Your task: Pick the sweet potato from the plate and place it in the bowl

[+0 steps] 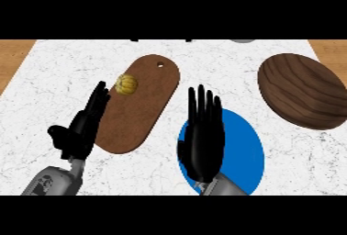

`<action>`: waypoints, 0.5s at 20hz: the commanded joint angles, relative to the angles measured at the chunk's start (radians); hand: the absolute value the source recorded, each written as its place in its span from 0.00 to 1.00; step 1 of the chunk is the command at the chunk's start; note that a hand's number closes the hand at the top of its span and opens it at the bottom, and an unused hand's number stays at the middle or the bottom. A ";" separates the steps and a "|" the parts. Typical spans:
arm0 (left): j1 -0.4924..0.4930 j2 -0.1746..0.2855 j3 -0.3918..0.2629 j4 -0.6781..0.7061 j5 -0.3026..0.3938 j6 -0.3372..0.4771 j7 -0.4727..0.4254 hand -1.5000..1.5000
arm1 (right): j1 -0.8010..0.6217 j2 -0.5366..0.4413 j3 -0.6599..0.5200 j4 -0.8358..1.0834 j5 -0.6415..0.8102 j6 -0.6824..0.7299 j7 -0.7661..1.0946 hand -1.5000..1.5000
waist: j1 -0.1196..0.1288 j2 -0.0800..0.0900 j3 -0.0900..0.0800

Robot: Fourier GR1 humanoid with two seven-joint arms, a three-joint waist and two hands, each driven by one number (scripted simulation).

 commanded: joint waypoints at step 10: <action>-0.059 -0.007 0.020 -0.011 -0.011 -0.014 0.058 0.50 | -0.090 0.019 -0.056 0.140 -0.206 0.212 0.334 0.00 | 0.012 0.008 0.002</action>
